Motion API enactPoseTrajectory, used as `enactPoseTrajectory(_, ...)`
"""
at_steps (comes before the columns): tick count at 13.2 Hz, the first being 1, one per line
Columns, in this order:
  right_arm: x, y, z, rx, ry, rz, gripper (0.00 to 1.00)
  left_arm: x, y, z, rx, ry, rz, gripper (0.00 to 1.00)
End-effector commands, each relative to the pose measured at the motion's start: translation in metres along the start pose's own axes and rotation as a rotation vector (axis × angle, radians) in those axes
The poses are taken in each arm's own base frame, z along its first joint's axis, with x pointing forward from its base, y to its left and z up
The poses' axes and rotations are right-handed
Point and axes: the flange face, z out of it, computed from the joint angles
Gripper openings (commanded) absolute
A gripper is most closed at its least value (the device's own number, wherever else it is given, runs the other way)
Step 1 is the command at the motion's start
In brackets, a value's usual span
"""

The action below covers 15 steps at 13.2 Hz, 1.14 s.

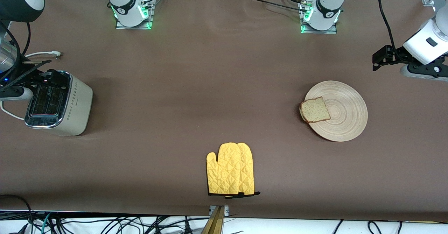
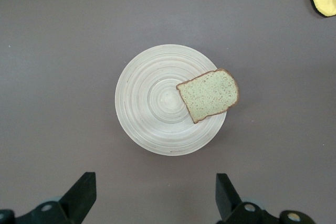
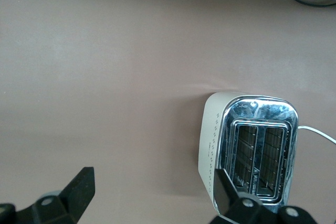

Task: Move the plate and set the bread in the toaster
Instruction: 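Lower the left gripper toward the wooden plate's rim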

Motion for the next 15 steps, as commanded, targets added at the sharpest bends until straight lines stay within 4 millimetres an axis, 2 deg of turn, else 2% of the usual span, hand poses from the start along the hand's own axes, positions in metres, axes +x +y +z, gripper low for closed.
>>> enactPoseTrajectory(1, 0.004, -0.001, -0.006, 0.003, 0.005, 0.012, 1.00, 0.000, -0.001, -0.006, -0.007, 0.000, 0.005, 1.00)
enactPoseTrajectory(10, 0.004, -0.001, -0.006, 0.001, 0.007, 0.011, 1.00, 0.002, -0.003, 0.000, -0.011, -0.021, -0.004, 1.00)
enactPoseTrajectory(13, 0.004, -0.001, -0.006, 0.001, 0.007, 0.011, 1.00, 0.004, -0.011, 0.007, -0.026, -0.037, -0.012, 1.00)
enactPoseTrajectory(15, 0.004, -0.001, -0.006, 0.002, 0.007, 0.011, 1.00, 0.004, -0.024, 0.012, -0.032, -0.044, -0.036, 1.00)
